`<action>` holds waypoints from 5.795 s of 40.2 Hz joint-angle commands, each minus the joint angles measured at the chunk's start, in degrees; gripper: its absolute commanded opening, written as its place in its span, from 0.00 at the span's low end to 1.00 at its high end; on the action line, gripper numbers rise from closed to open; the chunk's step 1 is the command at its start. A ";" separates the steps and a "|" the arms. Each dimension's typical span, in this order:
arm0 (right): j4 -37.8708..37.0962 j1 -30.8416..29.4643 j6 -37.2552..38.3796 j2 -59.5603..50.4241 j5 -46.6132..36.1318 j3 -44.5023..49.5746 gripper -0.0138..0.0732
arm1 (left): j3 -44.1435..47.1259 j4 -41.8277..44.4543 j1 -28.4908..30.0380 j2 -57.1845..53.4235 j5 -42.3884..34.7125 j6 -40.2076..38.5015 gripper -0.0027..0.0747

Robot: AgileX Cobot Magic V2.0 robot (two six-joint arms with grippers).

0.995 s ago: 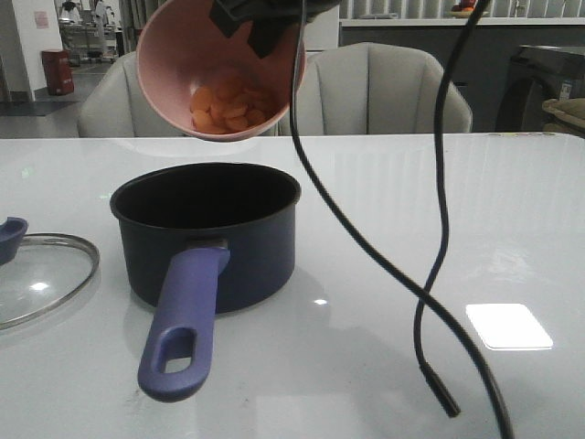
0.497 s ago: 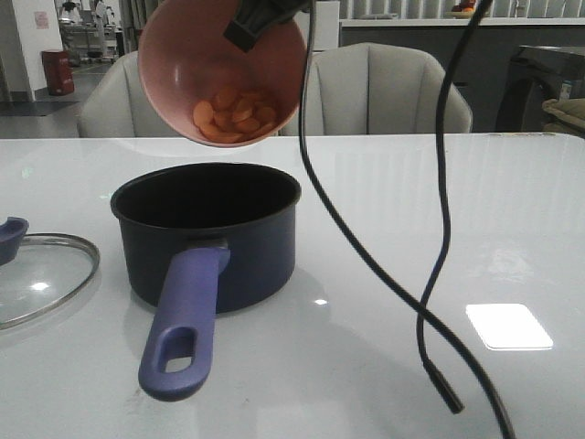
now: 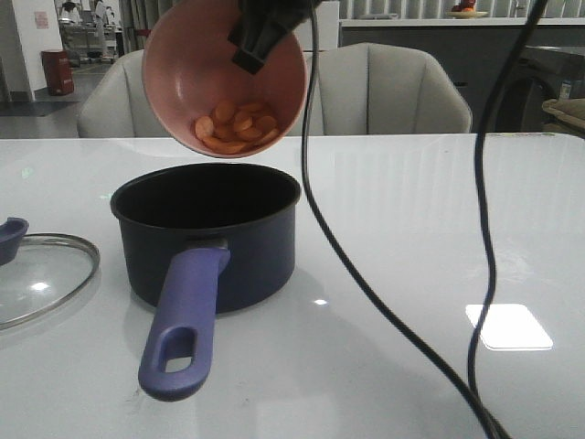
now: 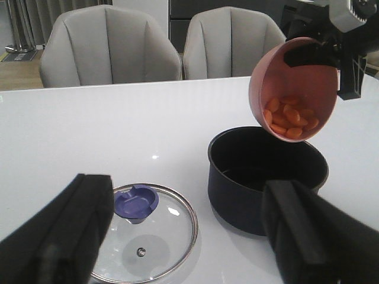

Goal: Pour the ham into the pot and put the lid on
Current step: 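Tilt the pink bowl over the saucepan with the right gripper, then tip the bowl further to pour the carrot slices into the saucepan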

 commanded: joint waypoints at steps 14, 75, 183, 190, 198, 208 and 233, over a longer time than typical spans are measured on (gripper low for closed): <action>-8.94 0.73 -0.27 -3.11 -10.99 0.15 0.32 | -1.56 -0.28 -0.44 0.61 -4.41 -0.05 0.76; -5.09 -7.50 62.55 -2.74 -27.38 11.82 0.32 | -1.56 -0.28 -0.44 0.61 -4.41 -0.05 0.76; 12.30 -3.30 -6.89 -3.79 -65.04 22.35 0.32 | -1.56 -0.28 -0.44 0.61 -4.41 -0.05 0.76; 12.25 -3.30 -12.11 -2.79 -65.35 22.35 0.32 | -1.56 -0.28 -0.44 0.61 -4.41 -0.05 0.76; 9.25 -3.30 -15.91 -2.27 -66.04 23.33 0.32 | -1.56 -0.28 -0.44 0.61 -4.41 -0.05 0.76; 7.30 -3.30 -22.56 -2.17 -69.14 25.39 0.32 | -1.56 -0.28 -0.44 0.61 -4.41 -0.05 0.76; 33.22 -3.36 -11.16 -7.22 -68.01 25.73 0.32 | -1.56 -0.28 -0.44 0.61 -4.41 -0.05 0.76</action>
